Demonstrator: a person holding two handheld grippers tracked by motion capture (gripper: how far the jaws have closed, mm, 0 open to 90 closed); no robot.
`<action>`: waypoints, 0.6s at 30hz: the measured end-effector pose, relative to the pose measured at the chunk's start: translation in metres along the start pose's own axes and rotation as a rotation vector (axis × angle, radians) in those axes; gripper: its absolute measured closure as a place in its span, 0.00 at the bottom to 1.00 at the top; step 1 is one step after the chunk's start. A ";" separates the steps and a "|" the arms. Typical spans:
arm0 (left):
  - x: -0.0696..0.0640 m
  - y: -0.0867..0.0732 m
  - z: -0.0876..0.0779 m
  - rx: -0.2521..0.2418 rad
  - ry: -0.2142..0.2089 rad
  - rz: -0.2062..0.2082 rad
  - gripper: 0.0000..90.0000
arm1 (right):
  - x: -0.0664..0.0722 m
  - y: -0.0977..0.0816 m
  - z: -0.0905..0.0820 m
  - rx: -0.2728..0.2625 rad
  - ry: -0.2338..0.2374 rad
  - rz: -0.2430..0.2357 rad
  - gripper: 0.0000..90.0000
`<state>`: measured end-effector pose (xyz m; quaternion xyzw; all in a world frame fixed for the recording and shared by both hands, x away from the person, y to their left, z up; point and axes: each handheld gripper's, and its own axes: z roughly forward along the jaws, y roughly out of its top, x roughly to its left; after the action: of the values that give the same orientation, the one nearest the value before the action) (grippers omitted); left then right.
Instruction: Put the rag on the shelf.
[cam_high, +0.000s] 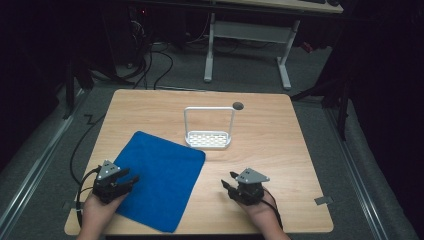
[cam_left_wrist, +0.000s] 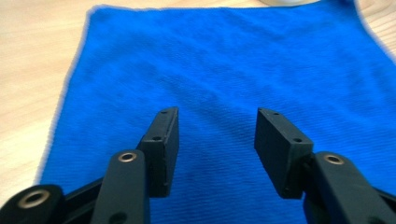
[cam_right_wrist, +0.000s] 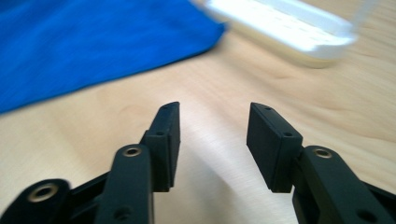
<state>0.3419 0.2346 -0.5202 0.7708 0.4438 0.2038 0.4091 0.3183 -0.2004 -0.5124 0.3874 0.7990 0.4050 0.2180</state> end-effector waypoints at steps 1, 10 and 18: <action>0.002 0.001 0.001 0.003 -0.030 -0.040 0.59 | -0.003 0.000 0.002 0.000 -0.004 0.031 0.61; 0.005 0.003 0.005 -0.010 -0.043 -0.064 0.61 | 0.001 0.001 0.004 0.010 0.015 0.010 0.61; 0.017 -0.002 0.001 0.008 0.017 -0.069 0.61 | 0.011 0.006 0.014 0.027 0.065 -0.021 0.71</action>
<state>0.3502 0.2496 -0.5232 0.7549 0.4744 0.1943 0.4090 0.3235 -0.1825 -0.5157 0.3686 0.8151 0.4043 0.1907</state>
